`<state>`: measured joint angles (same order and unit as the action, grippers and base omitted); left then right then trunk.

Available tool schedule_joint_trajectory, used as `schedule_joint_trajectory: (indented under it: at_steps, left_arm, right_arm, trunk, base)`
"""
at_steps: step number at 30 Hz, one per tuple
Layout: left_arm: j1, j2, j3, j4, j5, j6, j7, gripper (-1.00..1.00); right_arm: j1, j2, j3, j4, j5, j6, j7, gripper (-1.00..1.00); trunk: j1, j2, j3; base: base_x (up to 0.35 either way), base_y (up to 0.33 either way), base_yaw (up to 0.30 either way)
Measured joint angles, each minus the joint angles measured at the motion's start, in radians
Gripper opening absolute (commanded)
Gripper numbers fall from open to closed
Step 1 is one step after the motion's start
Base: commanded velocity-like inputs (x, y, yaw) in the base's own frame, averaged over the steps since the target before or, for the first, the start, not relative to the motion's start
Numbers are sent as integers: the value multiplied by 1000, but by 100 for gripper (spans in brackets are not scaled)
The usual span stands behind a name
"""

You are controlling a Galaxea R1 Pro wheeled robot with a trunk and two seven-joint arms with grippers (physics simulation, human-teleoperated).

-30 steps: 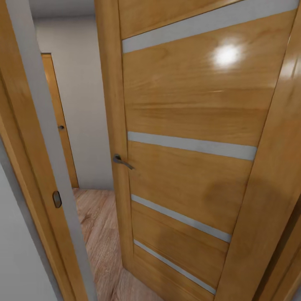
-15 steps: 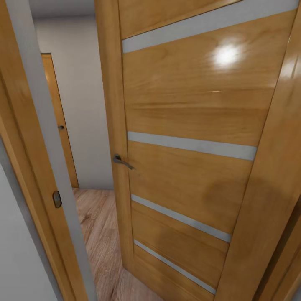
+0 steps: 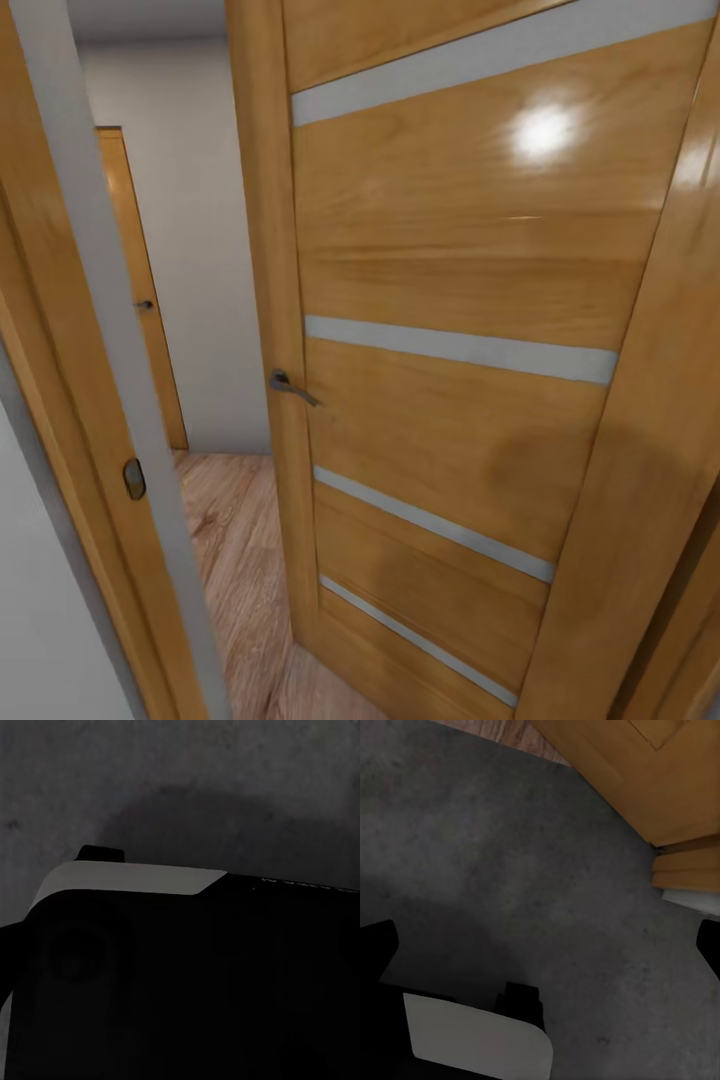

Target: Move the two storage containers from the living room to the garage. In the garage, place one container on the floor and stack the other container on top of it (either order is fine).

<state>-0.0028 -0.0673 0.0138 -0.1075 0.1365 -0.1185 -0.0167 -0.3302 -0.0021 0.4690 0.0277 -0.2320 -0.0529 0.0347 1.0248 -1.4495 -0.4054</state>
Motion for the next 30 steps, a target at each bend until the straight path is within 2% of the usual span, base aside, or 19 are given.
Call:
schedule_joint_trajectory:
  at_steps: [30]
  left_arm:
    - [0,0,0,0,-1,1,0,100]
  right_arm:
    - [0,0,0,0,0,0,0,100]
  trunk:
    - [0,0,0]
  base:
    - [42,0,0]
